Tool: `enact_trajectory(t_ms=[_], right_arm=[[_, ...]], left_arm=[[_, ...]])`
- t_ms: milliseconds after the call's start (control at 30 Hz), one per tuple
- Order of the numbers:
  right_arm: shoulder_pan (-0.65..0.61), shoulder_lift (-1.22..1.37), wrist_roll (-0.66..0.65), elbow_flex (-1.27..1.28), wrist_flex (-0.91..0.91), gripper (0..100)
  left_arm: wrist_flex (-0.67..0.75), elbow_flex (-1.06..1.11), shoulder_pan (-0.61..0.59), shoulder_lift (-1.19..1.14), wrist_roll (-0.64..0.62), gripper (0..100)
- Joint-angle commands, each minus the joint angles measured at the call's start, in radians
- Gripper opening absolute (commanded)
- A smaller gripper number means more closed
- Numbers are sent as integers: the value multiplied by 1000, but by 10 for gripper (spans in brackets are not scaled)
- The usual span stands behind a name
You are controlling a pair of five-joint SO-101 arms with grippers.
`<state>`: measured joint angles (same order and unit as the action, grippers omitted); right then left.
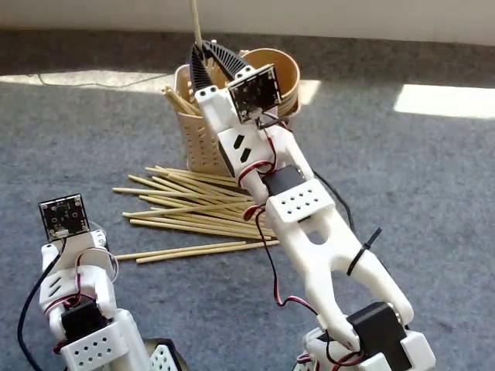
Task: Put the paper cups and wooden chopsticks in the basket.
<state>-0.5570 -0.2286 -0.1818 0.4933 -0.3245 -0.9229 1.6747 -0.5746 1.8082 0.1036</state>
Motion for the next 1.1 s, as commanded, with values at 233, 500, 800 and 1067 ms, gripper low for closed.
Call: enact_trajectory(t_ms=[233,500,800,1067], right_arm=[[-4,-16,-8,-13,76,167],[-62,-217,-8,-7,346,163],[-99,-435,-12,-15,766,163],[-189,-467,-17,-13,1093,163]], left_arm=[[2,19,-4,8,9,98],[3,19,-7,8,9,98],[3,19,-7,8,9,98],[5,18,-10,8,9,98]])
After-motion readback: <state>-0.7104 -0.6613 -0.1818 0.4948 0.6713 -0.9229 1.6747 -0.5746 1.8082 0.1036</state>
